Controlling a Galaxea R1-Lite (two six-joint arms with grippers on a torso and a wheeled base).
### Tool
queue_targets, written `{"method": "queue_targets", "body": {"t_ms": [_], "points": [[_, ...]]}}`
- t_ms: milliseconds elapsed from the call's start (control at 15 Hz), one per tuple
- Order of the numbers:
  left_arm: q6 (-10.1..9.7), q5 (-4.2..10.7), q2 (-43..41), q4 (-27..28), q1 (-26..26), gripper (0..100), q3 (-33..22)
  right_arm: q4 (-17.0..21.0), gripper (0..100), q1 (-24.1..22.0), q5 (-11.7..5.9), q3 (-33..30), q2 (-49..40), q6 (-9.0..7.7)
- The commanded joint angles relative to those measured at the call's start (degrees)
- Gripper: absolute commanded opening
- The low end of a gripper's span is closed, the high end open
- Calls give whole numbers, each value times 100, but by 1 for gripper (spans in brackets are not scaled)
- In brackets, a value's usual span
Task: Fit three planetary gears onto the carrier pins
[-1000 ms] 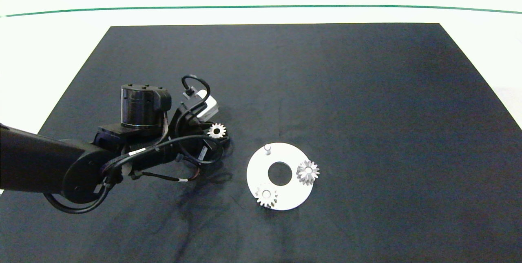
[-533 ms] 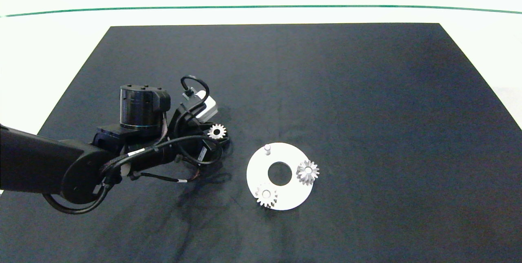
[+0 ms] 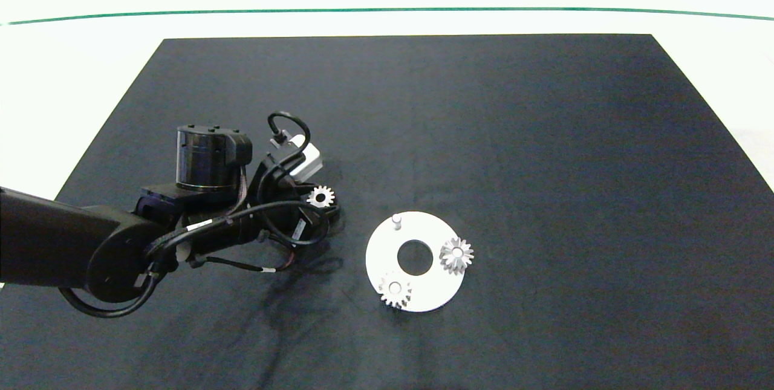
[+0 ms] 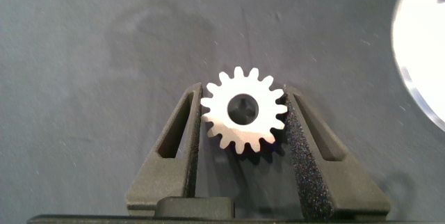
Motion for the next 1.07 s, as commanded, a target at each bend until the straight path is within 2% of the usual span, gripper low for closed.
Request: {"method": "queue_targets", "body": {"t_ms": [67,200,333,600,867,1000,1067], "points": [[-4,-2,-518,435,-398,10,-95,19,100,2,-11,4,9,-5],[-48,77,-589,462,-653,10,-147,19,100,2,-11,-4,9,-5],[-57,217,-606,444,-820,10,-112,10,100,2,-20,-13,9,-5],[-153,587,-624,435,-1417,10,-156,10,100,2,-20,-31,9,-5],[-197,631,-439,356,-1628,10,-218,19,100,2,-20,-48,9,-5],[-224,789,-299,224,-1646,10,-244,19,100,2,-20,-48,9,-5],[-224,815,-228,163,-1663,10,-235,19,100,2,-20,-39,9,-5]]}}
